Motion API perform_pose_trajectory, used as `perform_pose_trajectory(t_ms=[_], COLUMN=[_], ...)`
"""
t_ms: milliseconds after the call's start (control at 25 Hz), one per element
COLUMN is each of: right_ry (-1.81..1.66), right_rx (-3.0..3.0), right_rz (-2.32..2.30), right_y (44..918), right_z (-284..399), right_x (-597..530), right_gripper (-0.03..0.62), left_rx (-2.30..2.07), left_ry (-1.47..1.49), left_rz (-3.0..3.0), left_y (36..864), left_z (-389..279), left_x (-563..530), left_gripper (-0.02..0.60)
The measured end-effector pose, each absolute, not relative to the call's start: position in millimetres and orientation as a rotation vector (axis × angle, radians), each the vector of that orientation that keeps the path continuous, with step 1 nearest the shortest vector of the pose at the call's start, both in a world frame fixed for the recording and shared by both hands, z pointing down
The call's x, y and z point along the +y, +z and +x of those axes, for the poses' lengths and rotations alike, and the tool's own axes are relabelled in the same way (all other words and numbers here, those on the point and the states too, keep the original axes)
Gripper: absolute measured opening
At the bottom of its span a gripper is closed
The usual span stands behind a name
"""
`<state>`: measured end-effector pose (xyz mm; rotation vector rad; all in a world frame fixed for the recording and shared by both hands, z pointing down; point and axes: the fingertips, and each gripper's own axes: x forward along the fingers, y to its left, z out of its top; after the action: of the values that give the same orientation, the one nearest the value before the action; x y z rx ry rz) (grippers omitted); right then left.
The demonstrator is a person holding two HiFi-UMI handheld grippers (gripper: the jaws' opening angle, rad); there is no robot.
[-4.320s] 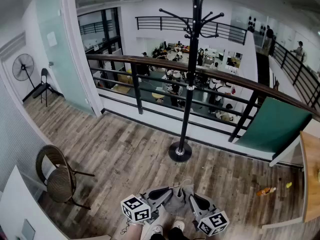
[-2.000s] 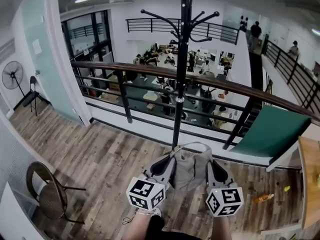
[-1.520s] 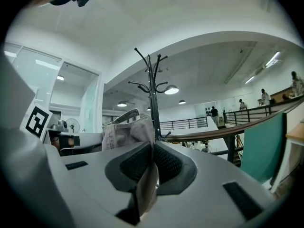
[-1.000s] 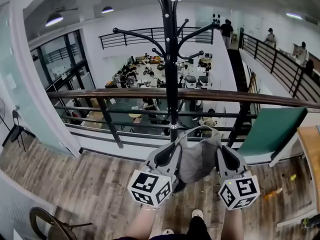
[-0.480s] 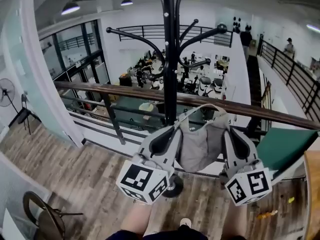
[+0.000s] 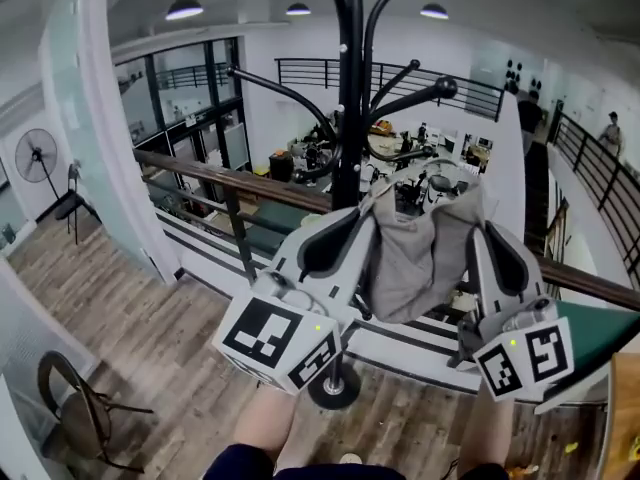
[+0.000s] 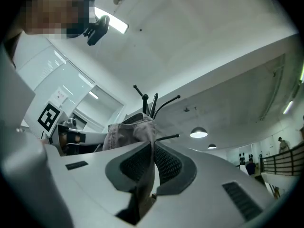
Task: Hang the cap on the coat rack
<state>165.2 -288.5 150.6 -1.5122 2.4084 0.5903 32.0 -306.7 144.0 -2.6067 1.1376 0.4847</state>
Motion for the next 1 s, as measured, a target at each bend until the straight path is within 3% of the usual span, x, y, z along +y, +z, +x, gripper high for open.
perform_pose_trajectory(t_ms=[520,1000], right_ry=[0.820,0.787], right_rx=[2.389,2.350], right_rz=[-1.293,-1.293], right_y=[89,57], right_z=[159,151], right_x=[-278,-296], right_gripper=[0.034,0.029], left_rx=[1.114,1.077], left_ry=[0.578,0.590], left_rz=[-2.446,-2.413], left_y=[85,47], left_z=[24,20], left_x=[-291,-309], left_gripper=[0.026,0.026])
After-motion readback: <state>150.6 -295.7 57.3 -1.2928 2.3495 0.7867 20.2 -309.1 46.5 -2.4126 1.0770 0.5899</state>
